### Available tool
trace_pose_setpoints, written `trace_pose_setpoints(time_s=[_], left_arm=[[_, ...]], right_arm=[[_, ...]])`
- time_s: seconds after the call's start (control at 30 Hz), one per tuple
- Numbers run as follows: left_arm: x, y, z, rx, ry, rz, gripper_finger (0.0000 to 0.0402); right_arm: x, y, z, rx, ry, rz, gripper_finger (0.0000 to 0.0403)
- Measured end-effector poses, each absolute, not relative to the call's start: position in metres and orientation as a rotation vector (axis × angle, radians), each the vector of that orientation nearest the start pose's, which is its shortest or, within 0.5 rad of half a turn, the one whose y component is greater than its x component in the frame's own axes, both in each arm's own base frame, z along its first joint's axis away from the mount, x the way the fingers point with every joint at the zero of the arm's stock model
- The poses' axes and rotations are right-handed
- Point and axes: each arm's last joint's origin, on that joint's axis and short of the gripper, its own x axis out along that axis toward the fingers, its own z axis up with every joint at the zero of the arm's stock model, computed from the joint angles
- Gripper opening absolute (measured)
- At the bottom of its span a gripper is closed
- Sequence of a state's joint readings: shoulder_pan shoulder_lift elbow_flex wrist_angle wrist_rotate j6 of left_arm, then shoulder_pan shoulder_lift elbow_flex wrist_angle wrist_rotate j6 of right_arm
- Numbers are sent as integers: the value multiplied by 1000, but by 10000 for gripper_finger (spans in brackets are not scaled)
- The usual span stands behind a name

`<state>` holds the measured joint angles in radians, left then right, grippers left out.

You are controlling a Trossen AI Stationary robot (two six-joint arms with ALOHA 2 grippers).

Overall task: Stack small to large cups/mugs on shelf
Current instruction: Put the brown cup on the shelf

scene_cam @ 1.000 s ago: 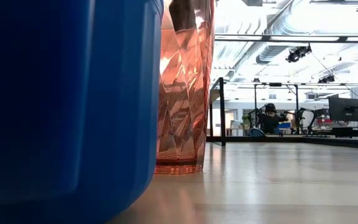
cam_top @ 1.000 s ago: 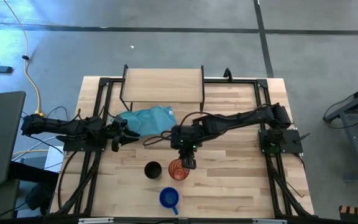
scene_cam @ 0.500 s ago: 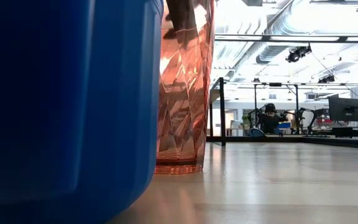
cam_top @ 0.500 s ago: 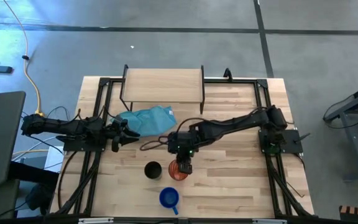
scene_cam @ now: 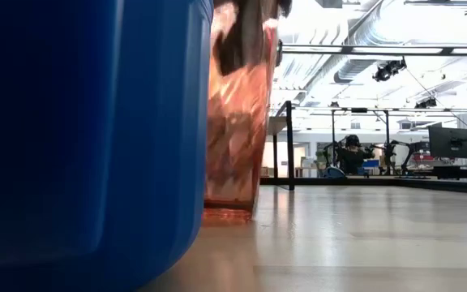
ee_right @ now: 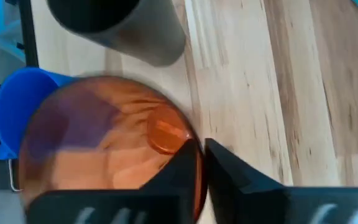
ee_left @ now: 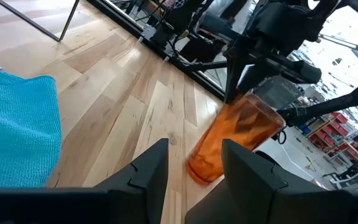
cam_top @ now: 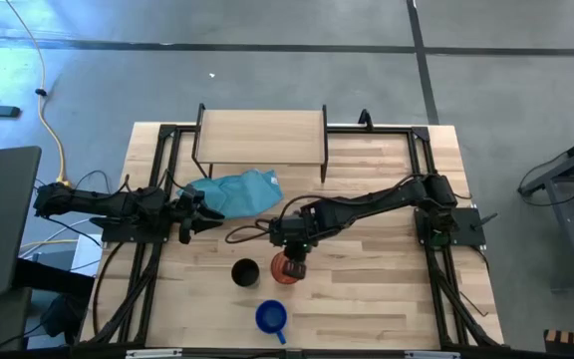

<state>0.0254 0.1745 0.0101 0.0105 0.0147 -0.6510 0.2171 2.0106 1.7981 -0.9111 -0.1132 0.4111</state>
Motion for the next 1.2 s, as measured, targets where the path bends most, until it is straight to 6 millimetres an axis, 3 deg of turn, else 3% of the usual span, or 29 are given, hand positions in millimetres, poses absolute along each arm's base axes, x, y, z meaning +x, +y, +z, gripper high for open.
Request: trace_pose_setpoints(time_s=[0.3, 0.57, 0.93, 1.2], left_arm=[[107, 2, 154, -653, 145, 60, 138], [107, 2, 154, -653, 145, 60, 138], [107, 2, 154, -653, 143, 66, 138], [107, 3, 154, -651, 137, 81, 138]], right_arm=[[414, 86, 270, 321, 1188, 21, 3], [411, 59, 323, 289, 1153, -35, 1], [379, -18, 396, 343, 1138, -225, 0], [355, -83, 407, 401, 1111, -340, 0]])
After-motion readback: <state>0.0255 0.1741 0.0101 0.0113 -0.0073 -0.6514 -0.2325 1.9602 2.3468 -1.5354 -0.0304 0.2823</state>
